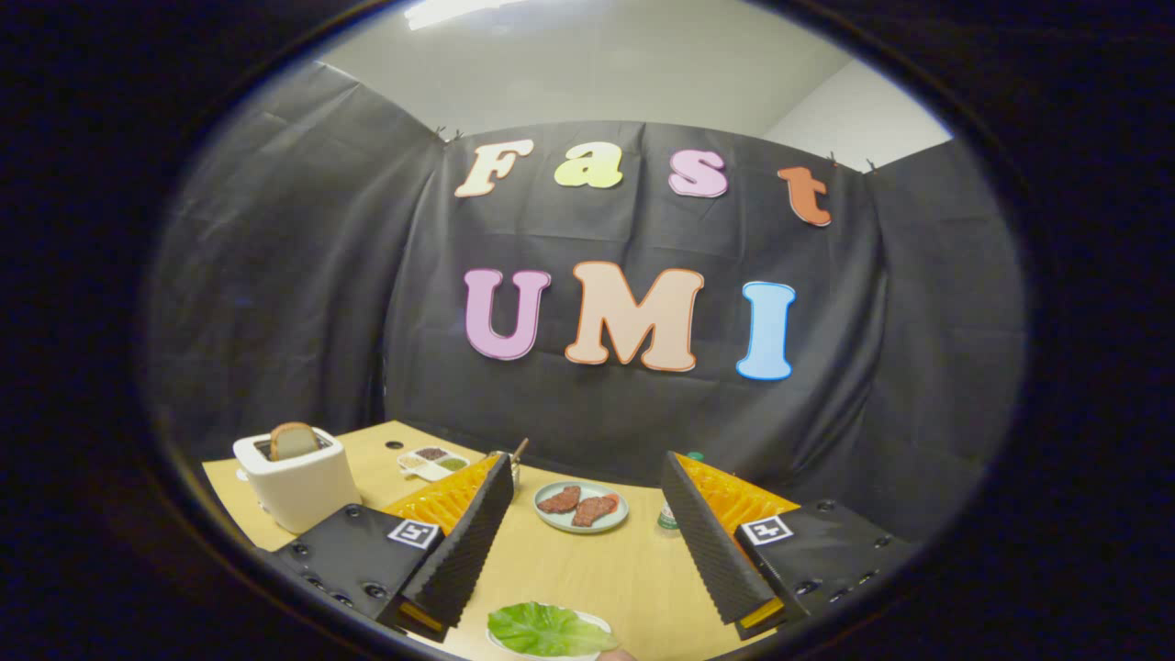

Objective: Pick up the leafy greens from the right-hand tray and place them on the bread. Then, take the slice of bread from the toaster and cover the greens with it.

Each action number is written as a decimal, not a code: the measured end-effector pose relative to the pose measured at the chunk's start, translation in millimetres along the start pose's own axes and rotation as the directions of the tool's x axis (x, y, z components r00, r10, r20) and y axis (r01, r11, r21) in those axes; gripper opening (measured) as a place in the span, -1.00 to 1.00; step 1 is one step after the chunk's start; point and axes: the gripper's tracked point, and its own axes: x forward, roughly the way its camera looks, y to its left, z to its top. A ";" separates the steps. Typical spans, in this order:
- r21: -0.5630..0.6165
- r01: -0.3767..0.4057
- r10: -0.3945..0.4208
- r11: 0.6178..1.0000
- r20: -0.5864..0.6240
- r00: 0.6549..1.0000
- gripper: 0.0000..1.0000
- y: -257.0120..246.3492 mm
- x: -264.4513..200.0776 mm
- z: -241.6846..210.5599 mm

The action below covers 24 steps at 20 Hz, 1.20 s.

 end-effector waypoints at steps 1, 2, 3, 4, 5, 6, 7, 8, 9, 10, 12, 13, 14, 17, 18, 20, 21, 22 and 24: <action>-0.022 -0.013 0.013 1.000 -0.015 1.000 1.00 0.5 1.8 -6.0; -0.042 -0.028 0.027 0.999 -0.028 0.999 1.00 0.8 3.3 -11.2; -0.061 -0.043 0.041 0.997 -0.041 0.998 1.00 1.6 4.2 -16.7; -0.078 -0.062 0.057 0.995 -0.056 0.997 1.00 3.2 5.1 -22.7; -0.094 -0.076 0.070 0.993 -0.069 0.995 1.00 4.3 6.9 -28.7; -0.108 -0.090 0.082 0.990 -0.083 0.993 1.00 5.2 7.5 -34.4; -0.116 -0.105 0.094 0.988 -0.096 0.991 1.00 6.8 8.2 -40.3; -0.118 -0.122 0.109 0.985 -0.110 0.988 1.00 9.8 9.4 -46.4; -0.117 -0.143 0.128 0.983 -0.127 0.984 1.00 13.3 9.2 -54.0; -0.117 -0.161 0.144 0.980 -0.144 0.979 1.00 15.8 10.2 -60.1; -0.122 -0.198 0.175 0.972 -0.180 0.968 1.00 18.1 12.4 -71.0; -0.124 -0.216 0.188 0.969 -0.200 0.961 1.00 20.5 13.4 -79.4; -0.126 -0.228 0.197 0.965 -0.222 0.955 1.00 20.1 14.5 -87.9; -0.121 -0.272 0.229 0.955 -0.284 0.931 1.00 25.1 16.2 -113.2; -0.124 -0.287 0.240 0.950 -0.300 0.923 1.00 27.5 15.7 -121.3; -0.131 -0.317 0.258 0.939 -0.337 0.905 1.00 29.9 15.4 -140.8; -0.128 -0.332 0.268 0.935 -0.357 0.895 1.00 30.4 14.7 -150.8; -0.126 -0.342 0.275 0.931 -0.375 0.885 1.00 30.7 14.1 -159.9; -0.118 -0.361 0.286 0.925 -0.409 0.867 1.00 31.2 14.5 -178.7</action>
